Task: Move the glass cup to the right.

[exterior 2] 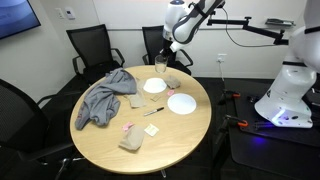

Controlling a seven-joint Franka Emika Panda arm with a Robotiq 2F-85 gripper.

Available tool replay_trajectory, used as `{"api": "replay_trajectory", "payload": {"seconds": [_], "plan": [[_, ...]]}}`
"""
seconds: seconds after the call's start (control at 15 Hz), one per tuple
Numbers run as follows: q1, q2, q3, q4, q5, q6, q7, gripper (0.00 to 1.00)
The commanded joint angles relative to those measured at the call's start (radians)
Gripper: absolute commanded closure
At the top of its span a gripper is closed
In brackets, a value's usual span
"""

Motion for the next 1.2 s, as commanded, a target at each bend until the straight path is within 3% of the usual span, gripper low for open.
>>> {"api": "replay_trajectory", "payload": {"seconds": [0.0,0.47,0.53,0.93,1.13], "plan": [[-0.014,0.01,-0.022,0.013,0.012,-0.046,0.035,0.99],[-0.053,0.024,-0.032,-0.024,0.037,-0.038,0.012,0.99],[-0.042,0.042,-0.04,-0.008,0.015,-0.03,0.015,0.95],[-0.046,0.047,-0.039,-0.012,0.023,-0.03,0.015,0.95],[-0.013,0.055,-0.08,-0.027,-0.011,0.001,0.091,0.99]]}}
